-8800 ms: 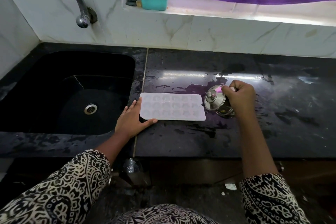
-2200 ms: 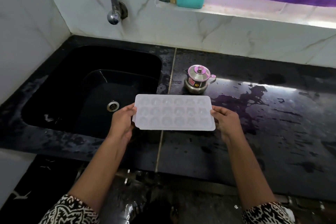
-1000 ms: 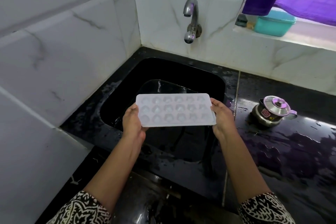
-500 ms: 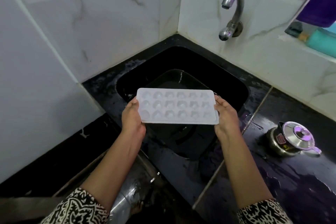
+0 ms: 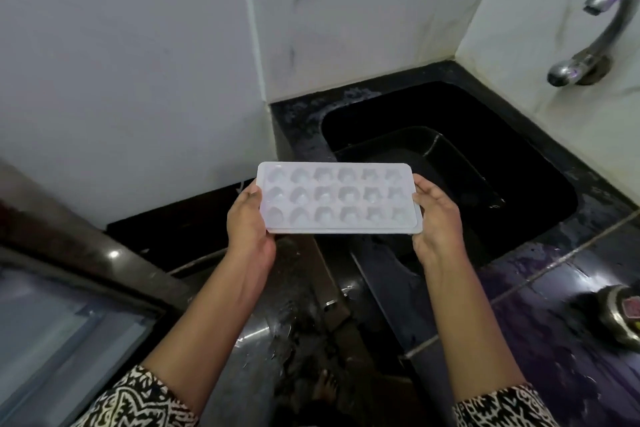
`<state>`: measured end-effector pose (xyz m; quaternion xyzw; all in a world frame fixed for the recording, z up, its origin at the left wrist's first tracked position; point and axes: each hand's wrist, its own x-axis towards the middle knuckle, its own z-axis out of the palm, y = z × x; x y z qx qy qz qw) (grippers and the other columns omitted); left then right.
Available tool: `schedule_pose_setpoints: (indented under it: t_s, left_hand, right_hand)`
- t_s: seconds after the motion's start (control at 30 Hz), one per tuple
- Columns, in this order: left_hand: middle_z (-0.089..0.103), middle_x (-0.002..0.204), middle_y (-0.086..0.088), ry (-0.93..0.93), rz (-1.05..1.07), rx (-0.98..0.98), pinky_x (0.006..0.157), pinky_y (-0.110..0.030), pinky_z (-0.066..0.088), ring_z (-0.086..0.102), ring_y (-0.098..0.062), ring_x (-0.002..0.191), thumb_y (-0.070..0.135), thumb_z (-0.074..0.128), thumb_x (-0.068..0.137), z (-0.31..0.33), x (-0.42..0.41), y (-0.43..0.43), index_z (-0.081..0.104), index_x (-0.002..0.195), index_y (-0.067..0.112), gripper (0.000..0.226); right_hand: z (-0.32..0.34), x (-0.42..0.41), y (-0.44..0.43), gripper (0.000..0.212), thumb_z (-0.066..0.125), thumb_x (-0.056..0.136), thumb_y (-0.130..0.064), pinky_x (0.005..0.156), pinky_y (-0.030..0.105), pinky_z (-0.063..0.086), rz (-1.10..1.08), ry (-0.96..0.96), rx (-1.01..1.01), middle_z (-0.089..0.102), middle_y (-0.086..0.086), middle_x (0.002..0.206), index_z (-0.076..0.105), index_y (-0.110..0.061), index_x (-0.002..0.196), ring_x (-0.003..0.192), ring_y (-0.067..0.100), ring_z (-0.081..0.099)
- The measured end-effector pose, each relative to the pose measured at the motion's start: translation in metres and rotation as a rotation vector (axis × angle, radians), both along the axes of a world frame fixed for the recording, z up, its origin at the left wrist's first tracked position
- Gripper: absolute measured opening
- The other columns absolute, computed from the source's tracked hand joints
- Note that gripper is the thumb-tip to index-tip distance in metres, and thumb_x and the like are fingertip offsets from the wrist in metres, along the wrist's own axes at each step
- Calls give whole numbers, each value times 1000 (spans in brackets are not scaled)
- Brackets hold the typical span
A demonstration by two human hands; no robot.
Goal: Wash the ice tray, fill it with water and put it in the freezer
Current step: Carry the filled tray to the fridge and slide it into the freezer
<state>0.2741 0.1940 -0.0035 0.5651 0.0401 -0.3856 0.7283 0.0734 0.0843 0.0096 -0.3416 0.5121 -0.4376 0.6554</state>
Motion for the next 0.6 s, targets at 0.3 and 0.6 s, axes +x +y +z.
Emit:
schedule_pose_setpoints:
  t_s: [0.3,0.6]
  left_hand:
    - [66,121,-20,14,226,9,90,-50,55,64,-38,108,11,37,102,2,47,139,59,127,3,34]
    - [71,105,-12,64,510,25,60,-39,59,69,-31,86,16,43,102,2,77,280,62,115,8,25]
  right_hand:
    - [0,84,95,28,47,87,5,55,27,55,229,-35,5,74,-1,84,65,-12,101,76,16,71]
    - [-6,156,203,29,49,88,2,56,29,56,432,0,17,74,-1,85,64,-11,108,78,18,72]
